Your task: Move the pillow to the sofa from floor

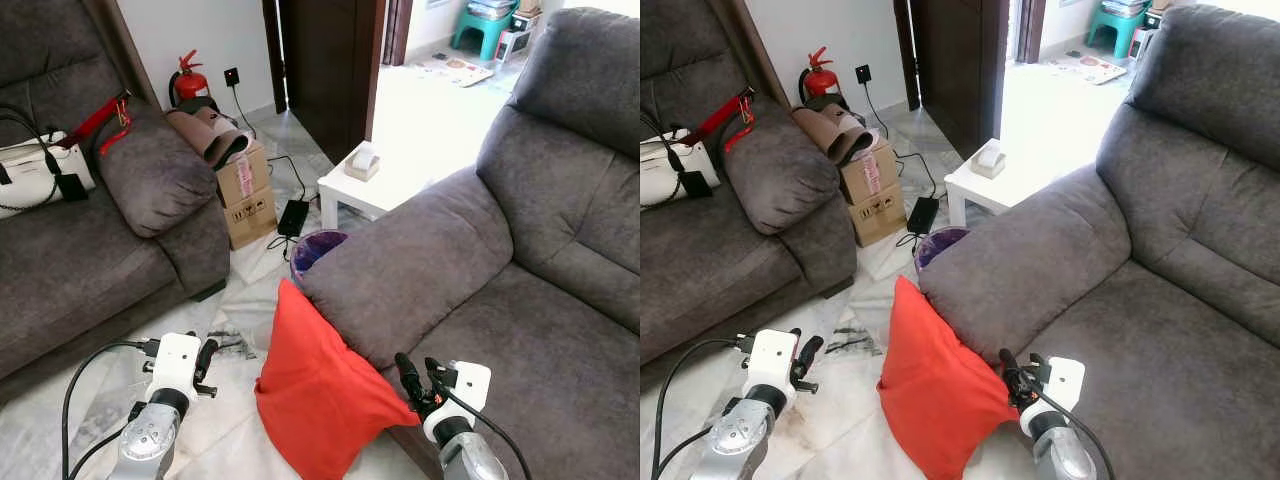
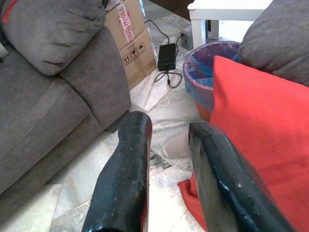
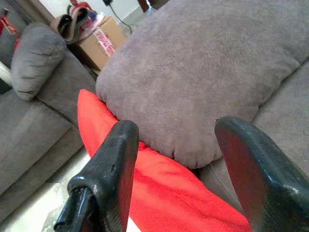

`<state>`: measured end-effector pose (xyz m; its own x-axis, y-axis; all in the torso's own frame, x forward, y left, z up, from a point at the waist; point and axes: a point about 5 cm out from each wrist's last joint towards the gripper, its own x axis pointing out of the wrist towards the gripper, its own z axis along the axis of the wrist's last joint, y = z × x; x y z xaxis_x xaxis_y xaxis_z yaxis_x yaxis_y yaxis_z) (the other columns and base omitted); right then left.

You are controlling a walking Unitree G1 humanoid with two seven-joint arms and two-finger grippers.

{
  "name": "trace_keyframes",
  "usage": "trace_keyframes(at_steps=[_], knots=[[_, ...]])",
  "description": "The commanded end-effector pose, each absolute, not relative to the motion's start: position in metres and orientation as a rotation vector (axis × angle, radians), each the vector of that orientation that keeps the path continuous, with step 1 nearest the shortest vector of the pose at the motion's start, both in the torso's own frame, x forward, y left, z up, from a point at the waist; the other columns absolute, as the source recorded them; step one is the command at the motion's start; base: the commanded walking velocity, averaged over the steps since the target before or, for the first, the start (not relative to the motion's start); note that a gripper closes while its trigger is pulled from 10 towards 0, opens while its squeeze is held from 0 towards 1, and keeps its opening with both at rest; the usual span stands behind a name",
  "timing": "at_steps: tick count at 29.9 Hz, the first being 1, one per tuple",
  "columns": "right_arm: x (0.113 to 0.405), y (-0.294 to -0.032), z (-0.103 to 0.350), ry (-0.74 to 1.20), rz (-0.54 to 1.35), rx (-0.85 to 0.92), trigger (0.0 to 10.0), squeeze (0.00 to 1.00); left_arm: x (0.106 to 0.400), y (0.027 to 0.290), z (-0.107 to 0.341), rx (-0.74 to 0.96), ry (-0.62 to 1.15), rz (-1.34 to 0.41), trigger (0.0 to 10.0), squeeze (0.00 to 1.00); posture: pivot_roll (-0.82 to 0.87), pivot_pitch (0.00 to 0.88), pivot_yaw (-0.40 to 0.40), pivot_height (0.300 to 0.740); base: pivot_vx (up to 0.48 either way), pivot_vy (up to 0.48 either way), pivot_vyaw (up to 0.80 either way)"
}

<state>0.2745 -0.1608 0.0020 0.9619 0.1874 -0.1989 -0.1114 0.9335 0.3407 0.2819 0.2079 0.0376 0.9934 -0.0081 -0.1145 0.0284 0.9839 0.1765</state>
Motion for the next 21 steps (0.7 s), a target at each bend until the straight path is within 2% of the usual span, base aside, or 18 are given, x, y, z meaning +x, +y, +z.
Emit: trace_keyframes(at_steps=[1, 13, 17, 21], knots=[[0.2712, -0.1574, -0.0010, 0.236, 0.165, 0.346, 10.0, 0.00, 0.2775, 0.2125, 0.0338, 0.172, 0.138, -0.005, 10.0, 0.00, -0.02, 0.167, 0.067, 0.681, 0.000, 0.000, 0.00], [0.2723, -0.1568, -0.0031, 0.273, 0.167, 0.330, 10.0, 0.00, 0.2697, 0.2112, 0.0254, 0.175, 0.171, -0.003, 10.0, 0.00, -0.02, 0.166, 0.063, 0.681, 0.000, 0.000, 0.00], [0.2730, -0.1566, -0.0024, 0.267, 0.169, 0.335, 10.0, 0.00, 0.2702, 0.2111, 0.0254, 0.169, 0.174, 0.001, 10.0, 0.00, -0.02, 0.166, 0.063, 0.661, 0.000, 0.000, 0.00], [0.2734, -0.1559, -0.0005, 0.243, 0.173, 0.350, 10.0, 0.00, 0.2687, 0.2099, 0.0238, 0.163, 0.178, -0.002, 10.0, 0.00, -0.02, 0.165, 0.064, 0.661, 0.000, 0.000, 0.00]])
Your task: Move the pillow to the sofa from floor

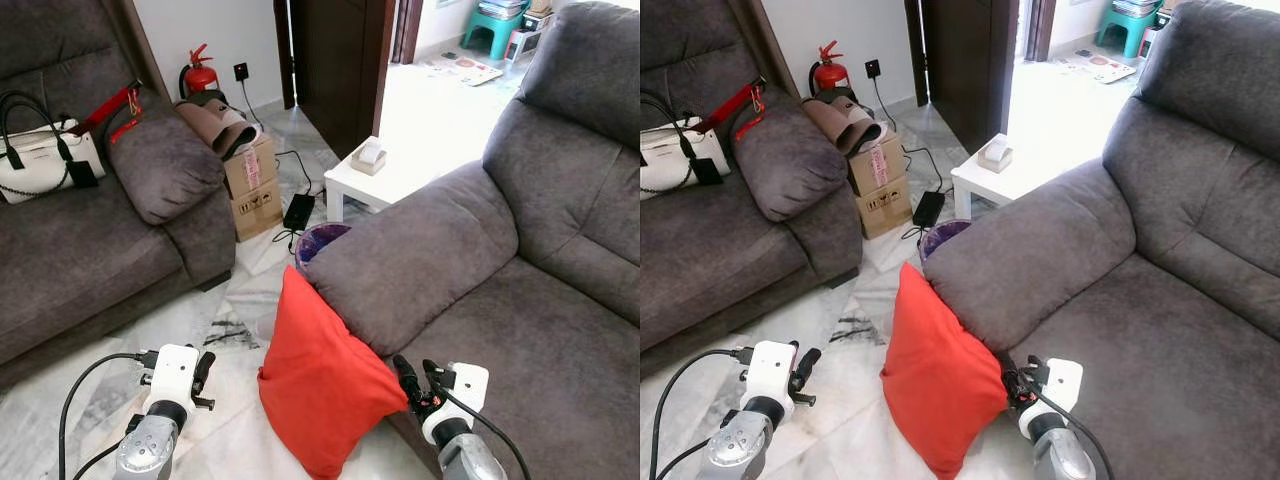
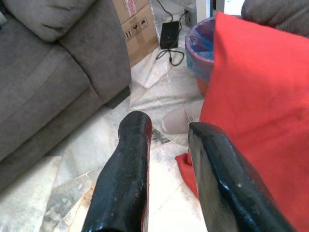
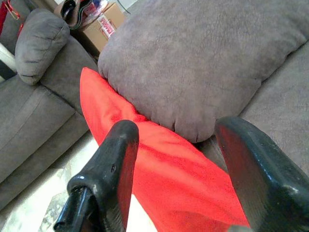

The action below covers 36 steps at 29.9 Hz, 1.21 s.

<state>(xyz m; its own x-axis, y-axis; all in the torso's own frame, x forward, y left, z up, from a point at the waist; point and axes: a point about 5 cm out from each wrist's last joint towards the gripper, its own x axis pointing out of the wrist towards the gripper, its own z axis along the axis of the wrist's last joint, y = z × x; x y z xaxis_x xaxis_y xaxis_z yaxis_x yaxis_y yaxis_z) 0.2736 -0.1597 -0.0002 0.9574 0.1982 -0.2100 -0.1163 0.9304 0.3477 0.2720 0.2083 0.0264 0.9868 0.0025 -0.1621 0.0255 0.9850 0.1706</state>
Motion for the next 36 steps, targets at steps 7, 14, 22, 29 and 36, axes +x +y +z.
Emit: trace_keyframes(at_steps=[7, 14, 22, 29, 36], knots=[[0.273, -0.155, -0.001, 0.248, 0.173, 0.353, 10.0, 0.00, 0.268, 0.210, 0.022, 0.159, 0.185, -0.001, 10.0, 0.00, -0.01, 0.162, 0.064, 0.661, 0.000, 0.000, 0.00], [0.273, -0.154, -0.004, 0.285, 0.181, 0.324, 10.0, 0.00, 0.267, 0.210, 0.022, 0.156, 0.189, 0.002, 10.0, 0.00, -0.01, 0.161, 0.065, 0.661, 0.000, 0.000, 0.00], [0.273, -0.152, -0.003, 0.266, 0.189, 0.341, 10.0, 0.00, 0.261, 0.213, 0.013, 0.150, 0.232, 0.013, 10.0, 0.00, -0.01, 0.162, 0.066, 0.636, 0.000, 0.000, 0.00], [0.273, -0.150, -0.003, 0.270, 0.196, 0.340, 10.0, 0.00, 0.256, 0.216, 0.005, 0.152, 0.267, 0.027, 10.0, 0.00, -0.01, 0.161, 0.065, 0.636, 0.000, 0.000, 0.00], [0.272, -0.149, -0.004, 0.270, 0.198, 0.336, 10.0, 0.00, 0.249, 0.224, -0.007, 0.144, 0.342, 0.067, 10.0, 0.00, -0.01, 0.158, 0.063, 0.636, 0.000, 0.000, 0.00]])
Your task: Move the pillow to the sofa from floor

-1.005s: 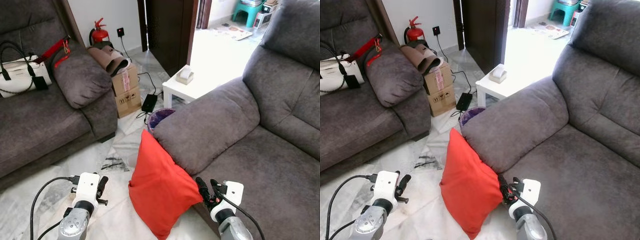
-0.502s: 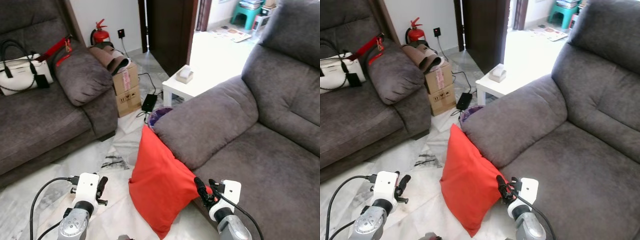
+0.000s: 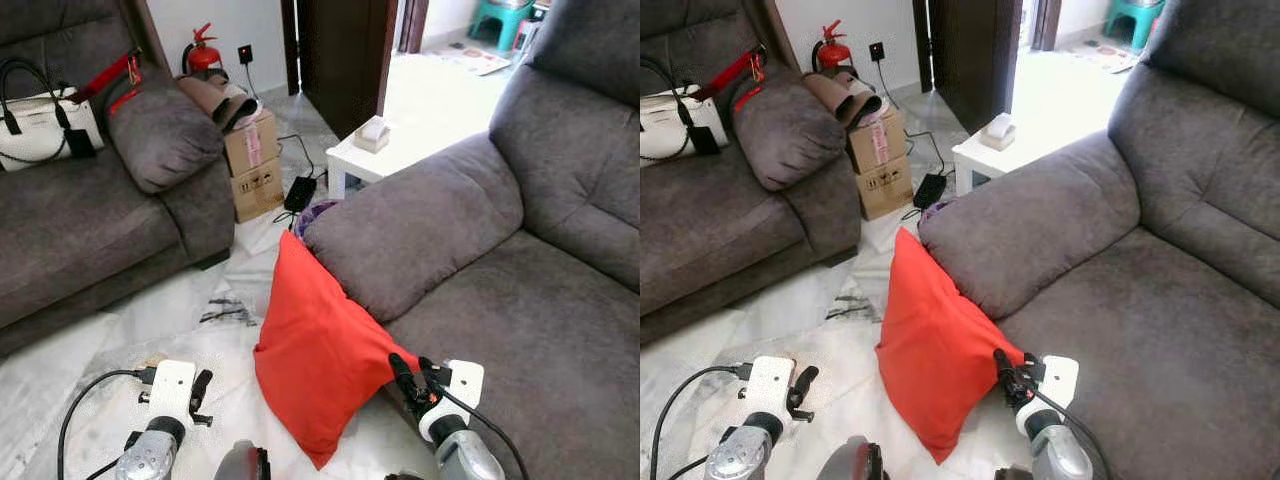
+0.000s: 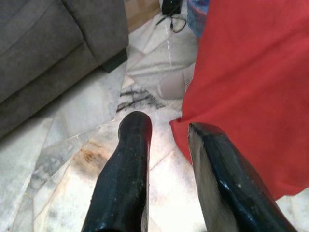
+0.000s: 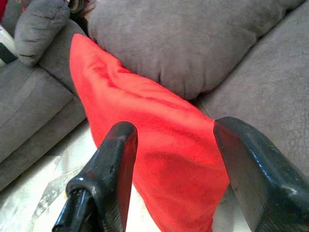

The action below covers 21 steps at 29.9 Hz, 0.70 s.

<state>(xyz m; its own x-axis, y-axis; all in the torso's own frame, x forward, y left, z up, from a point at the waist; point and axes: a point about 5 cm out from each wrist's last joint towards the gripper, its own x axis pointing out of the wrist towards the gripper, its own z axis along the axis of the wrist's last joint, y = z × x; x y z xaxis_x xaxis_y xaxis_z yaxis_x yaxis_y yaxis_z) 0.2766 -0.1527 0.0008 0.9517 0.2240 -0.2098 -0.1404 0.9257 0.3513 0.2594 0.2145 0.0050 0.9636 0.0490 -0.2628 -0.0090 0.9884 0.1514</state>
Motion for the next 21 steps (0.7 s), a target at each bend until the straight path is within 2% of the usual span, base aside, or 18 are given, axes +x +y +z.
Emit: trace_keyframes(at_steps=[1, 10, 16, 21], knots=[[0.2725, -0.1494, -0.0034, 0.268, 0.198, 0.336, 10.0, 0.00, 0.2450, 0.2261, -0.0113, 0.144, 0.368, 0.079, 10.0, 0.00, -0.01, 0.161, 0.063, 0.636, 0.000, 0.000, 0.00], [0.2737, -0.1509, -0.0028, 0.276, 0.198, 0.299, 10.0, 0.00, 0.2406, 0.2290, -0.0162, 0.140, 0.393, 0.096, 10.0, 0.00, -0.01, 0.163, 0.063, 0.636, 0.000, 0.000, 0.00], [0.2742, -0.1491, -0.0013, 0.261, 0.214, 0.297, 10.0, 0.00, 0.2415, 0.2273, -0.0159, 0.124, 0.382, 0.097, 10.0, 0.00, -0.01, 0.164, 0.062, 0.596, 0.000, 0.000, 0.00], [0.2742, -0.1467, -0.0019, 0.271, 0.231, 0.285, 10.0, 0.00, 0.2428, 0.2245, -0.0159, 0.115, 0.380, 0.082, 10.0, 0.00, -0.01, 0.163, 0.063, 0.596, 0.000, 0.000, 0.00]])
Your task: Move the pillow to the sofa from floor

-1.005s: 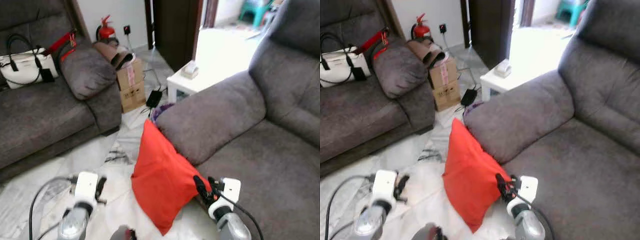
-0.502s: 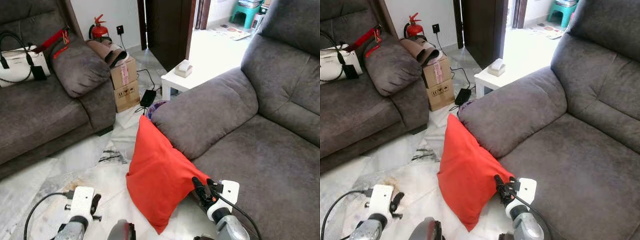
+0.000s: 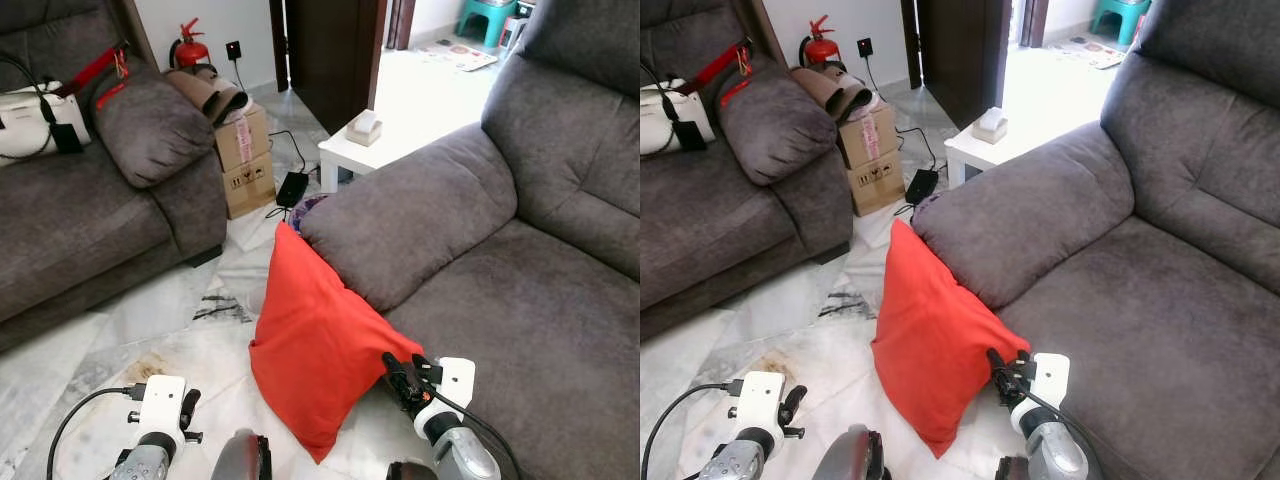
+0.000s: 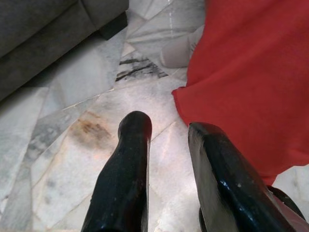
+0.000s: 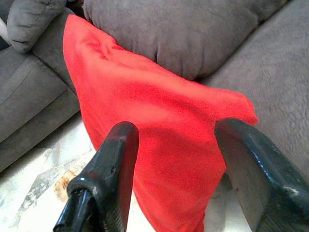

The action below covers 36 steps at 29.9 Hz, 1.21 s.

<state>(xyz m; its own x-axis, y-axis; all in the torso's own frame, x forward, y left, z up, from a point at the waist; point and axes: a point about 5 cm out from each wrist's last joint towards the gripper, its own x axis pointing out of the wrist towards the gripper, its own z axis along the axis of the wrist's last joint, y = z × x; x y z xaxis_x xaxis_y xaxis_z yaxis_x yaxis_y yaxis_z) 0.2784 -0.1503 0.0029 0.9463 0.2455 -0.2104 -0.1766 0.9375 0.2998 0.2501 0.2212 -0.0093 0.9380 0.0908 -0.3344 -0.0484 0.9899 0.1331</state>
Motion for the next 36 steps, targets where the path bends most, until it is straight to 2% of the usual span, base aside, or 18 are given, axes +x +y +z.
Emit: trace_keyframes(at_steps=[1, 16, 24, 28, 31, 36], knots=[[0.274, -0.146, -0.002, 0.270, 0.234, 0.281, 10.0, 0.00, 0.243, 0.224, -0.016, 0.108, 0.375, 0.083, 10.0, 0.00, -0.01, 0.164, 0.062, 0.596, 0.000, 0.000, 0.00], [0.278, -0.149, 0.005, 0.202, 0.195, 0.312, 10.0, 0.00, 0.248, 0.223, -0.010, 0.060, 0.328, 0.096, 10.0, 0.00, -0.01, 0.164, 0.061, 0.596, 0.000, 0.000, 0.00], [0.280, -0.148, 0.010, 0.167, 0.225, 0.271, 10.0, 0.00, 0.248, 0.224, -0.009, 0.057, 0.320, 0.096, 10.0, 0.00, -0.01, 0.165, 0.059, 0.596, 0.297, 0.000, 0.00], [0.282, -0.149, 0.014, 0.142, 0.227, 0.246, 10.0, 0.00, 0.248, 0.224, -0.009, 0.061, 0.319, 0.090, 10.0, 0.00, -0.01, 0.164, 0.059, 0.596, 0.318, 0.000, 0.70], [0.283, -0.152, 0.015, 0.136, 0.200, 0.277, 10.0, 0.00, 0.248, 0.223, -0.009, 0.060, 0.319, 0.089, 10.0, 0.00, -0.01, 0.164, 0.058, 0.596, 0.312, 0.000, 0.00], [0.285, -0.155, 0.016, 0.136, 0.197, 0.253, 10.0, 0.00, 0.249, 0.221, -0.010, 0.070, 0.331, 0.070, 10.0, 0.00, -0.01, 0.164, 0.058, 0.596, 0.000, 0.000, 0.00]])
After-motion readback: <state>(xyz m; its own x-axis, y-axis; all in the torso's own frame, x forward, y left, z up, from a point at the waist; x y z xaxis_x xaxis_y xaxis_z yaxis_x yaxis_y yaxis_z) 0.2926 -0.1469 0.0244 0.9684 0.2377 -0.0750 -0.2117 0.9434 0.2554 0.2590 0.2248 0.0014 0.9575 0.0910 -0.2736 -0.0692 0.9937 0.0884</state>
